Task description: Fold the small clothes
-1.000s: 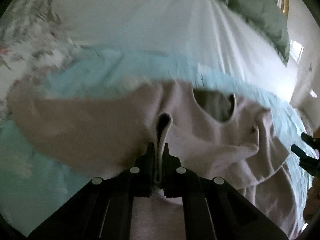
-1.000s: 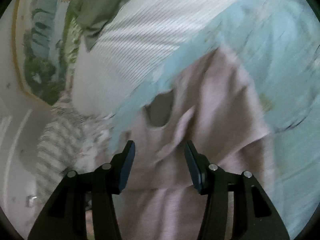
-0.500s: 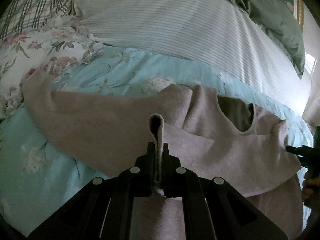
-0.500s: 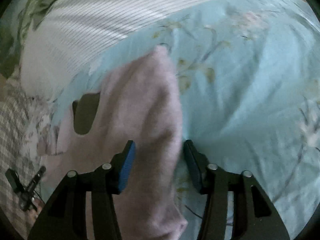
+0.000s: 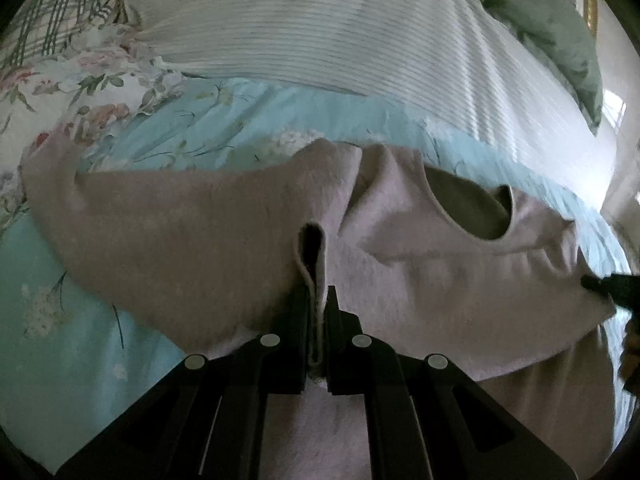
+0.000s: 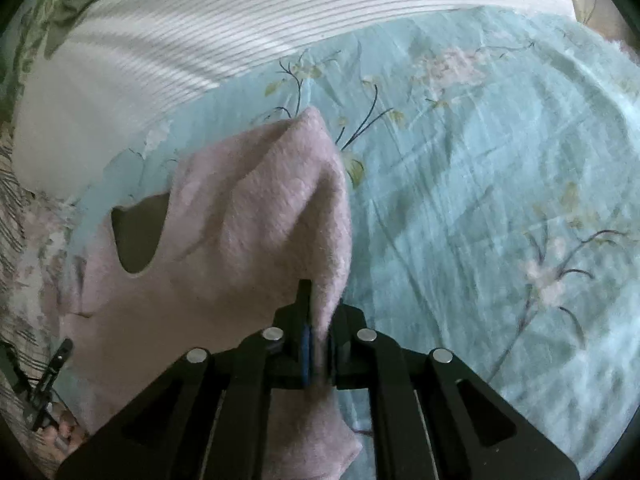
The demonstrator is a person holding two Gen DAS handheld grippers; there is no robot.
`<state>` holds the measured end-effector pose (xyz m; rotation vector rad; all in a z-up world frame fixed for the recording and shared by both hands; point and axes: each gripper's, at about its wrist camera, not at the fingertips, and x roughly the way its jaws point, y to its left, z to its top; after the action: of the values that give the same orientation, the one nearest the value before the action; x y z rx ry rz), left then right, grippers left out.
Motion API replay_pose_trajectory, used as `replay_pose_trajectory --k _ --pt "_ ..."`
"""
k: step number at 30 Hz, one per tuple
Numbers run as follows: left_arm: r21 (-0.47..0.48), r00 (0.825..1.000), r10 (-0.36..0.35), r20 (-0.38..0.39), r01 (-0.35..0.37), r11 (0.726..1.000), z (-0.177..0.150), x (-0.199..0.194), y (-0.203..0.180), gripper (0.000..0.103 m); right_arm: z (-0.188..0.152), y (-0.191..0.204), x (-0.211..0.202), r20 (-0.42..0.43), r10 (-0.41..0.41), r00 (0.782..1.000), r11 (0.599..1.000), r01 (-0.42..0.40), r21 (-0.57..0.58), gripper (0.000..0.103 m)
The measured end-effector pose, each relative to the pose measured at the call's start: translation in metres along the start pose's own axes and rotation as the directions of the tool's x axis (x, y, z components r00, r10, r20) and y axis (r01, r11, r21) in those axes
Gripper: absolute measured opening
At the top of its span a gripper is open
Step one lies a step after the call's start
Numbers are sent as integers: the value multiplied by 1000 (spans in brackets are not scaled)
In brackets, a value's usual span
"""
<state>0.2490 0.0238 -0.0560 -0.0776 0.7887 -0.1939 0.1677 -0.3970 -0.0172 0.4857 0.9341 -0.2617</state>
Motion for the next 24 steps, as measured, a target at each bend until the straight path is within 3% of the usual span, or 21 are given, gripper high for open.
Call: replay_pose_trajectory --k 2,3,4,6,8,10,12,14,15,17,19,21,24 --pt "21 1000 -7 -3 7 1000 -3 -2 -1 5 -6 16 -17 70 -76 995 997 78 -22 17" --pt "29 1000 -7 -3 7 1000 -3 -2 -2 5 -13 27 -33 118 -42 992 998 46 -30 18" --pt "36 1000 -7 -4 7 999 -4 -2 -4 5 -17 34 -37 122 7 992 999 -1 -45 27" --pt "42 1000 -1 -12 2 999 -6 -3 -7 5 -36 56 -33 55 139 989 986 -133 -102 43" --pt "27 1000 -9 -23 10 1000 -7 -7 -3 7 -52 69 -18 -23 157 987 980 -158 -120 43" --pt "8 999 -23 -24 23 1000 -10 -15 5 10 -67 71 -1 -85 121 989 985 -130 -114 43" --pt "-18 1000 -2 -15 2 1000 -10 -27 21 10 -72 71 -8 -64 139 988 985 -145 -97 43" --pt "-64 1000 8 -8 -9 998 -9 -38 45 10 -76 74 -20 -67 210 975 973 -215 -79 43" --pt "-97 1000 15 -12 -16 995 -7 -41 60 13 -79 78 -29 -59 256 965 962 -260 -82 43" --pt "-156 998 65 -12 -66 986 -1 -45 91 47 -83 86 -37 -56 283 957 952 -288 -105 44" --pt "-213 993 114 -9 -113 970 3 -48 118 63 -90 99 -43 -62 317 946 939 -322 -122 46" --pt "-285 991 134 -19 -134 949 8 -46 151 71 -99 109 -48 -73 348 935 926 -355 -132 46" --pt "-371 988 150 -32 -151 916 18 -35 196 72 -115 125 -49 -95 376 922 912 -387 -138 46"
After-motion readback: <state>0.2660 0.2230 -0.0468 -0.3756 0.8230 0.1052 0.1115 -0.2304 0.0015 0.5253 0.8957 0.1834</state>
